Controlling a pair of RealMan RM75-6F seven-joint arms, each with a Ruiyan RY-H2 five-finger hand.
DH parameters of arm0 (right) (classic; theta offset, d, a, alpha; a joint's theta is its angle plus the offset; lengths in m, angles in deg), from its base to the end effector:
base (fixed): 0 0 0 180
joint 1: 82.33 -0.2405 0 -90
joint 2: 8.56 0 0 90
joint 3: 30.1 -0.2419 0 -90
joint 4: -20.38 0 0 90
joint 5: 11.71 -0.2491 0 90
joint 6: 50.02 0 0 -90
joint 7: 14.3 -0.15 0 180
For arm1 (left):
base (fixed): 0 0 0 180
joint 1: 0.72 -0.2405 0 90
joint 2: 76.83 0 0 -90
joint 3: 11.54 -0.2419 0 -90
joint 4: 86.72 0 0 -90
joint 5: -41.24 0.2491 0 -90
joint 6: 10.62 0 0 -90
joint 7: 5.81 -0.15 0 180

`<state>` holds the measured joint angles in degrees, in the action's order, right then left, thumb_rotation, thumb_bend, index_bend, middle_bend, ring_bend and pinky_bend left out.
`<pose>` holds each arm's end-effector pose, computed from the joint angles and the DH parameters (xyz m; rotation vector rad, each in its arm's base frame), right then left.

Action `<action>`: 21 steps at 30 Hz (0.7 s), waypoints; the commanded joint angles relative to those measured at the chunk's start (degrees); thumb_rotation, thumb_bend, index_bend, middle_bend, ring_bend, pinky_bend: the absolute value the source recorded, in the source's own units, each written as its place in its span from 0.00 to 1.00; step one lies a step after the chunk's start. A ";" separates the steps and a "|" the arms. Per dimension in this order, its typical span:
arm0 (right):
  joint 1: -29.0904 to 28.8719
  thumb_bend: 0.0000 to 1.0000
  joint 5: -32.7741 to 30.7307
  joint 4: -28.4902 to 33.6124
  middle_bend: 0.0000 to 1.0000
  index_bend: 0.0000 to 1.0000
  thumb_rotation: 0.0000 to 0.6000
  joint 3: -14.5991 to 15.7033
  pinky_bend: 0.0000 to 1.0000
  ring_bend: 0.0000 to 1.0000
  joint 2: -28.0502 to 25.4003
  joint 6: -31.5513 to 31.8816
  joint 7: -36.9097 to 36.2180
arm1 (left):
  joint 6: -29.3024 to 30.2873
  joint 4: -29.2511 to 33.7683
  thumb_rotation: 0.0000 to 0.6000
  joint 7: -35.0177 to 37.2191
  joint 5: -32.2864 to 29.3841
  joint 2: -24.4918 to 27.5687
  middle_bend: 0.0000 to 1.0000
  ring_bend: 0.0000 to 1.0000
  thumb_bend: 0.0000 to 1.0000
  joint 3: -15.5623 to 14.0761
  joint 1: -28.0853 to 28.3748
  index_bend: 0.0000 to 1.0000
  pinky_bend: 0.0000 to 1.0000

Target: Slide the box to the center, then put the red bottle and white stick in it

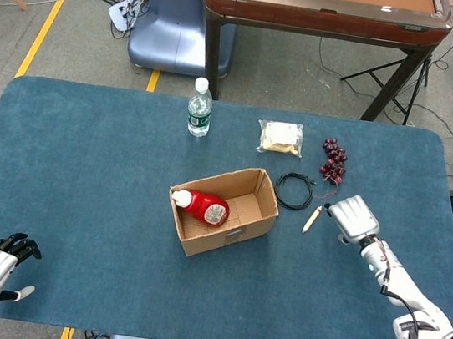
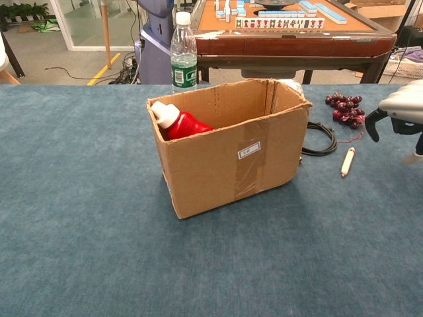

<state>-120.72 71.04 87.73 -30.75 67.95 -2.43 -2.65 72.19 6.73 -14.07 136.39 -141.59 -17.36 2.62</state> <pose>-0.2844 -0.3701 0.0235 2.0297 -0.5575 0.4510 -0.3041 0.1384 0.0776 -1.6550 -0.8966 -0.7687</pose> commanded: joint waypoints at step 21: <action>-4.43 0.27 7.27 -13.25 1.00 0.45 1.00 2.94 1.00 1.00 9.01 -1.96 -11.12 | 1.37 2.41 1.00 -2.05 -2.25 1.35 0.34 0.20 0.00 0.78 -1.24 0.44 0.41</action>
<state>-125.05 78.26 74.58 -27.86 76.86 -4.28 -13.68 73.57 9.11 -16.13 134.15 -140.26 -16.60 1.39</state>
